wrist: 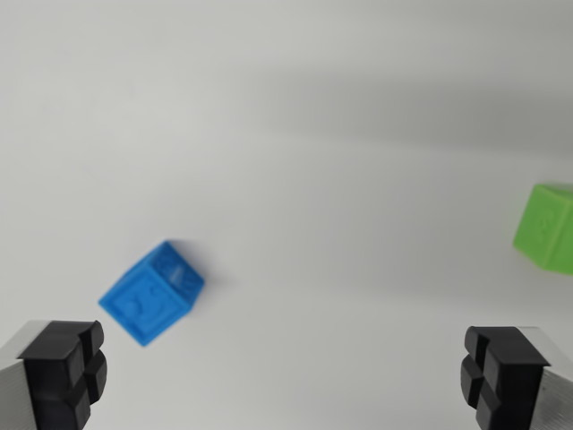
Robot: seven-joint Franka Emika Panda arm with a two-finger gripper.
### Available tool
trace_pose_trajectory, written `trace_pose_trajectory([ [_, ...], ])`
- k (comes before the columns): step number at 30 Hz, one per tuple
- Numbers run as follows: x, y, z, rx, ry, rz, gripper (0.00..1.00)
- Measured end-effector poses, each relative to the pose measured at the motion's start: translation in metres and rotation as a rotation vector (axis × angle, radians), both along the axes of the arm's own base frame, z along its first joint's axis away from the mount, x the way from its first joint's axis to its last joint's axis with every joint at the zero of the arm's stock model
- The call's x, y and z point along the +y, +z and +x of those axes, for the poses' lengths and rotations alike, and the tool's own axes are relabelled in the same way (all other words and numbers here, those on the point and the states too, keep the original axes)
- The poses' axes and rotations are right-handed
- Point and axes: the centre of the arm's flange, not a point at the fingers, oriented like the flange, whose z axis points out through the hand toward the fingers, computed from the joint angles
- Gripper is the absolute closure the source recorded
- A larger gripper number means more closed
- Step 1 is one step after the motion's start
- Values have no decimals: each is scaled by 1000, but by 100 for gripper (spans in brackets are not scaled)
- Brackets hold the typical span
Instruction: Stack cube
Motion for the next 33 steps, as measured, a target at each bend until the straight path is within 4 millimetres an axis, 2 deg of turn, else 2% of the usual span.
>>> trace_pose_trajectory([
  [22, 28, -49, -27, 2, 140, -5, 0],
  [33, 46, -80, -45, 2, 230, -8, 0],
])
